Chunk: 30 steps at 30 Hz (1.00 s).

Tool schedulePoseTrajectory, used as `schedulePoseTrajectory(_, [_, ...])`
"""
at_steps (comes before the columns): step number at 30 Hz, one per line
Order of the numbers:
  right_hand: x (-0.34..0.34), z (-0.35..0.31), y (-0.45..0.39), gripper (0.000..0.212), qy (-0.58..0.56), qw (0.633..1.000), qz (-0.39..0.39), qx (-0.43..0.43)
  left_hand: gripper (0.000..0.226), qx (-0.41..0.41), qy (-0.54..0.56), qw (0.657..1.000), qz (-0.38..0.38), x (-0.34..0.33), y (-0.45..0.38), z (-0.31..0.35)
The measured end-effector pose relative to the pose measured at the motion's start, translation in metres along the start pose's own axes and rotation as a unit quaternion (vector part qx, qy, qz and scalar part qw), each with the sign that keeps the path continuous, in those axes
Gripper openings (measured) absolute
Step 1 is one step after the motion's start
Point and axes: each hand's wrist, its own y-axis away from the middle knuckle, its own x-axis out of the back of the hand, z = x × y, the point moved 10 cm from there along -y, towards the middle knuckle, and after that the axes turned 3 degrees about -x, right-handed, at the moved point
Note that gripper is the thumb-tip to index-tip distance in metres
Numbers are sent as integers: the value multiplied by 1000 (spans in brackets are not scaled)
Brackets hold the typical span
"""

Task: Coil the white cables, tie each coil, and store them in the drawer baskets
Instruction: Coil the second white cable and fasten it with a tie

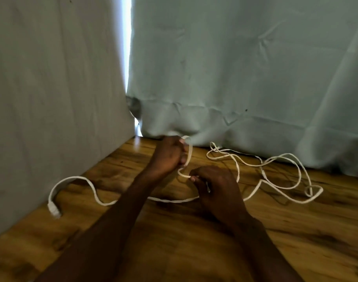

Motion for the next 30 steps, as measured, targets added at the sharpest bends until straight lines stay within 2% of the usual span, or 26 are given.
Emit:
schedulePoseTrajectory(2, [12, -13, -4, 11, -21, 999, 27, 8, 31, -26, -35, 994, -101, -21, 6, 6])
schedulePoseTrajectory(4, [29, -12, -7, 11, -67, 994, 77, -25, 33, -21, -5, 984, -174, -34, 13, 11])
schedulePoseTrajectory(6, [41, -4, -10, 12, -101, 985, 118, -68, 43, 9, 61, 975, -215, -44, 22, 15])
schedulePoseTrajectory(8, [47, 7, -16, 10, -111, 978, 146, -98, 43, 34, 115, 963, -241, -54, 28, 18])
schedulePoseTrajectory(11, [51, 24, -23, 7, -108, 973, 167, -115, 32, 150, 237, 918, -282, -70, 37, 8])
schedulePoseTrajectory(15, [50, 39, -14, 6, -90, 969, 190, -131, 26, 182, 362, 853, -328, -85, 43, 7])
schedulePoseTrajectory(17, [49, 47, -11, 11, -125, 958, 201, -162, 27, 189, 426, 810, -356, -94, 48, 14])
schedulePoseTrajectory(20, [49, 54, -14, 22, -174, 940, 216, -200, 31, 194, 486, 765, -376, -102, 53, 19])
schedulePoseTrajectory(22, [50, 62, -12, 26, -184, 928, 233, -226, 34, 200, 492, 757, -381, -106, 56, 18])
schedulePoseTrajectory(27, [65, 90, 0, 18, -181, 897, 287, -283, 23, 195, 499, 748, -391, -114, 64, 24])
schedulePoseTrajectory(30, [66, 84, -4, 18, -131, 925, 248, -258, 24, 188, 539, 736, -365, -110, 58, 27])
